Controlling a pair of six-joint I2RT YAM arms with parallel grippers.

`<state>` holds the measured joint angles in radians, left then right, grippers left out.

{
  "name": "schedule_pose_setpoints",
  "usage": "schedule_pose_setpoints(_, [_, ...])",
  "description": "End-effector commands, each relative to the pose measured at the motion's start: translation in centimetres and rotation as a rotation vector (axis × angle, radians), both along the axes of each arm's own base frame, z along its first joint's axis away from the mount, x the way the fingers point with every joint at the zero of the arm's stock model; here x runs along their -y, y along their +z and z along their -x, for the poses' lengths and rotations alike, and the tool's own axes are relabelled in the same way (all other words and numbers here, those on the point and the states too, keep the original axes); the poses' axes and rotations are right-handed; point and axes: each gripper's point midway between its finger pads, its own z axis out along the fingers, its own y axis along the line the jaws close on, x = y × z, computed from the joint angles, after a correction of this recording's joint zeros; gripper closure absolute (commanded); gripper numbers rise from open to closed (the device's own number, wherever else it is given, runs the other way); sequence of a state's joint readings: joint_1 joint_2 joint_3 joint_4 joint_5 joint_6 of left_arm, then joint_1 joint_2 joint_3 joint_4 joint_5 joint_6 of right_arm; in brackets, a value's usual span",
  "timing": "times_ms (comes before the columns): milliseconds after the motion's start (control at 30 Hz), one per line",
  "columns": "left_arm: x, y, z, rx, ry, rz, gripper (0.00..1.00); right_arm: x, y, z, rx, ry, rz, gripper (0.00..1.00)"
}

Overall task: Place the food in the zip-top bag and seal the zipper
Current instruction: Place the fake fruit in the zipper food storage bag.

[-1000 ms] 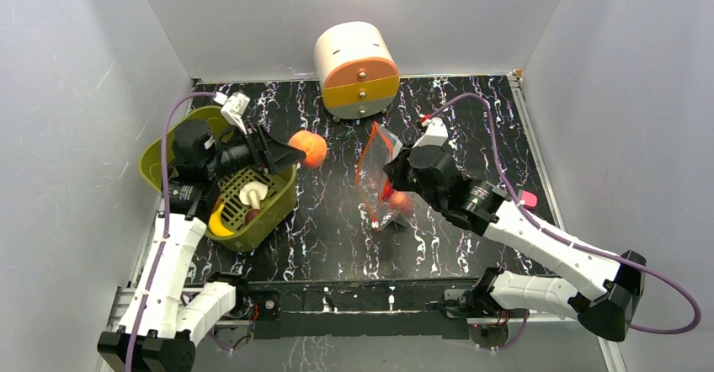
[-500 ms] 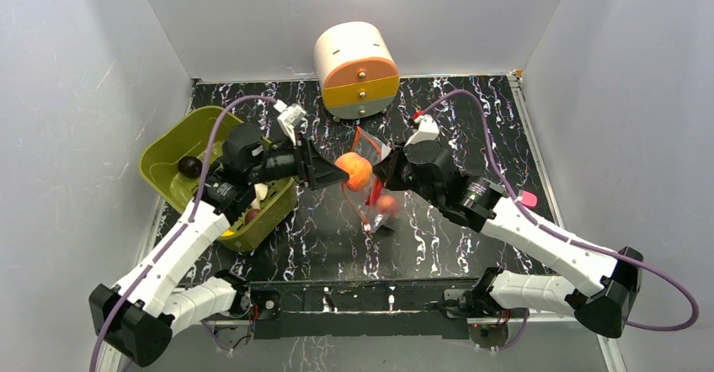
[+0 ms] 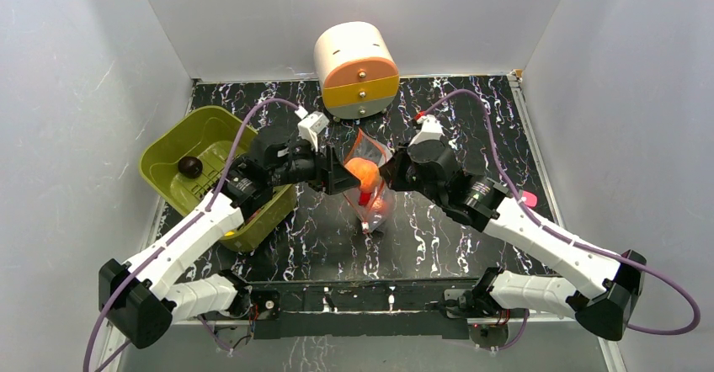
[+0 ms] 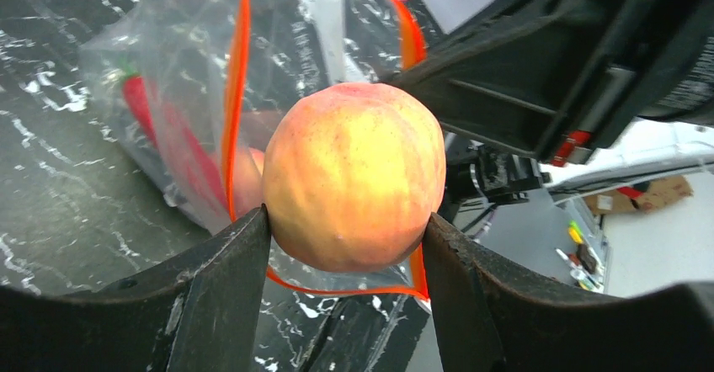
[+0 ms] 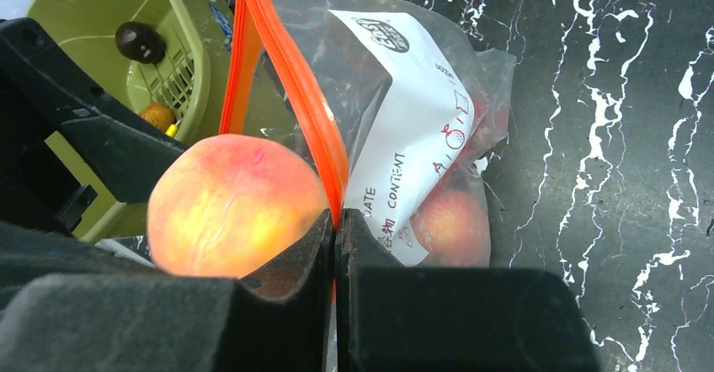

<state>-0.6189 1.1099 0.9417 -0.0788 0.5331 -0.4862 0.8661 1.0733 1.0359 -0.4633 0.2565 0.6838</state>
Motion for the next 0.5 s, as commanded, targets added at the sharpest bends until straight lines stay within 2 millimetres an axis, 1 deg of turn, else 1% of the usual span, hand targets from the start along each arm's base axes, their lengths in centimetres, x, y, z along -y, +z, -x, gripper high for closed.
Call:
schedule_pose_setpoints(0, [-0.6,-1.4,-1.3,0.027,0.069,-0.115,0.81,-2.1,5.3,1.2,0.092,0.102,-0.177,1.00])
schedule_pose_setpoints(133, [-0.8,-2.6,-1.7,0.016,0.098,-0.185,0.81,-2.5,5.2,1.4,0.089,0.122,-0.181,1.00])
schedule_pose_setpoints(200, [-0.8,-2.6,-1.8,0.014,0.107,-0.208,0.81,-3.0,5.2,1.4,0.086,0.136,-0.190,1.00])
schedule_pose_setpoints(233, [-0.6,-2.2,-1.7,0.008,0.106,-0.201,0.78,-3.3,5.0,1.4,0.079,0.143,-0.192,1.00])
schedule_pose_setpoints(267, [-0.2,-1.6,-1.3,0.001,0.088,-0.181,0.68,-3.3,5.0,1.4,0.074,0.142,-0.195,1.00])
schedule_pose_setpoints(333, [0.2,-0.2,-0.8,0.018,0.071,-0.117,0.52,-2.8,4.7,1.1,0.070,0.103,-0.193,1.00])
schedule_pose_setpoints(467, [-0.6,1.0,-0.7,0.071,0.105,-0.097,0.36,-1.9,4.5,1.1,0.076,0.071,-0.208,1.00])
